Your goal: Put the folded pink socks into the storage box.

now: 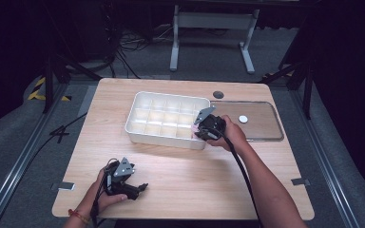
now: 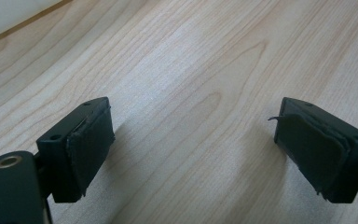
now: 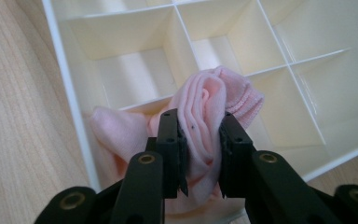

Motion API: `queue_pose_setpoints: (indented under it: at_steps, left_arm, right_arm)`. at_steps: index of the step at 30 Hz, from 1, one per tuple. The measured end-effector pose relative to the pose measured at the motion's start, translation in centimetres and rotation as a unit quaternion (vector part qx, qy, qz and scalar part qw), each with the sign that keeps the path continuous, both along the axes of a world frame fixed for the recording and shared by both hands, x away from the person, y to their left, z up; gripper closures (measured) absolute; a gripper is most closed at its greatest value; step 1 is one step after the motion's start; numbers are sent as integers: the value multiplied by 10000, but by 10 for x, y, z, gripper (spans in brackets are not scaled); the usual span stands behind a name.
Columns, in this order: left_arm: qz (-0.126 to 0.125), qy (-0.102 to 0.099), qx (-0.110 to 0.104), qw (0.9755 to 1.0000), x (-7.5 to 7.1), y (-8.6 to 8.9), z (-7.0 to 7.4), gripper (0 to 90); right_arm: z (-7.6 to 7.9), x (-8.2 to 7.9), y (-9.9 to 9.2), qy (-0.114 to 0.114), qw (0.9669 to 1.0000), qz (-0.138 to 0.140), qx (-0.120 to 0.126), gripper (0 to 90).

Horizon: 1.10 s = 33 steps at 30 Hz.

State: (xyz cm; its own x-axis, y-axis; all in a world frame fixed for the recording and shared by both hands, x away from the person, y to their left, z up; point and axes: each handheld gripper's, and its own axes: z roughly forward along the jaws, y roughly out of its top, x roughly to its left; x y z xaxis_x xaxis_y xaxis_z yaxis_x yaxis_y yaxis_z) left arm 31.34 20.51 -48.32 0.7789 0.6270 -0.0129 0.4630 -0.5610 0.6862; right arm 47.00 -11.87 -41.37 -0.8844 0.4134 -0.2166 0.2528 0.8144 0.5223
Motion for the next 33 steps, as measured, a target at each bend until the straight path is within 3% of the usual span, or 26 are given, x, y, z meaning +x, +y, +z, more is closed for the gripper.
queue_pose_setpoints:
  at_steps: [4,10,13,22,28,33]
  left_arm:
    - [-2,0,0,10000,0,0,0,119]
    - [38,-21,31,10000,0,-1,0,118]
    - [62,16,6,10000,0,-2,0,118]
    - [120,8,25,9999,0,-3,0,117]
    - [96,-22,51,9999,0,-3,0,117]
    - [98,-22,51,9999,0,-3,0,117]
  right_arm:
    - [1,3,2,182,9998,25,-81,747]
    - [-4,5,9,513,9976,175,-441,749]
    - [-5,8,12,687,9953,220,-642,749]
    - [-8,23,14,1339,9875,233,-800,749]
    - [-6,27,14,1300,9869,174,-944,745]
    - [-7,29,11,1329,9878,135,-803,742]
